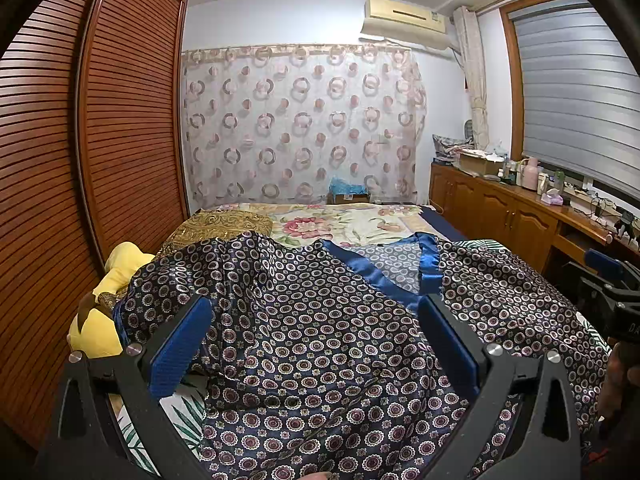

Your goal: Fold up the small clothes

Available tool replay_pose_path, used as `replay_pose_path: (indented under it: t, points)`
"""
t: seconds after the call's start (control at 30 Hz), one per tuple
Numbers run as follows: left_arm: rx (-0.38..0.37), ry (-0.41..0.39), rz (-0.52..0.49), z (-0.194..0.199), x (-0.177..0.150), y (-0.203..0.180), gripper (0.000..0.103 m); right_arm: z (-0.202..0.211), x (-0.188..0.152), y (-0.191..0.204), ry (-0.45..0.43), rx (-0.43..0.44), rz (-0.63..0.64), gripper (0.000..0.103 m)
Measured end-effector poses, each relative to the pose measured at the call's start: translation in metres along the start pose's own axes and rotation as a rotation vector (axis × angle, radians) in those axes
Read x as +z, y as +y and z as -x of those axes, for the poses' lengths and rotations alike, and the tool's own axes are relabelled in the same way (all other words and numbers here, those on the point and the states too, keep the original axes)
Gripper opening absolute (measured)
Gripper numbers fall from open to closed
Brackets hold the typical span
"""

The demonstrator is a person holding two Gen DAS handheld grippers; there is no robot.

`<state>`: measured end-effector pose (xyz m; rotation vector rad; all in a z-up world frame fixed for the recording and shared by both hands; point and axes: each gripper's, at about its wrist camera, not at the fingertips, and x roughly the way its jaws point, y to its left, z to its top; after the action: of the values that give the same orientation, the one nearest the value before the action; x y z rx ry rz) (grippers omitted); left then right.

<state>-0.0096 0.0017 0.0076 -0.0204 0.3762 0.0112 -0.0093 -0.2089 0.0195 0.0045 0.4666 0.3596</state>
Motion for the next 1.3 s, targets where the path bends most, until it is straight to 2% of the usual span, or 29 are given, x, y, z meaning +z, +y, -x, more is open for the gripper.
replay_pose_path:
  t: [0.37,0.63,1.13,1.3]
  points:
    - [-0.004,0.005,-0.001,-0.001,0.0,0.0,0.103,-0.001,0.0,0.003,0.003,0.009,0.006,0.103]
    - [0.008,0.066,-0.001,-0.019,-0.01,0.018,0.103,-0.012,-0.002,0.01,0.033,0.048,0.033,0.103]
    - [0.104,0.2,0.03,-0.045,-0.031,0.096,0.103,-0.042,-0.001,0.031,0.124,0.148,0.105,0.103]
    - [0.116,0.215,0.068,-0.043,-0.033,0.129,0.103,-0.052,-0.003,0.037,0.152,0.166,0.132,0.103]
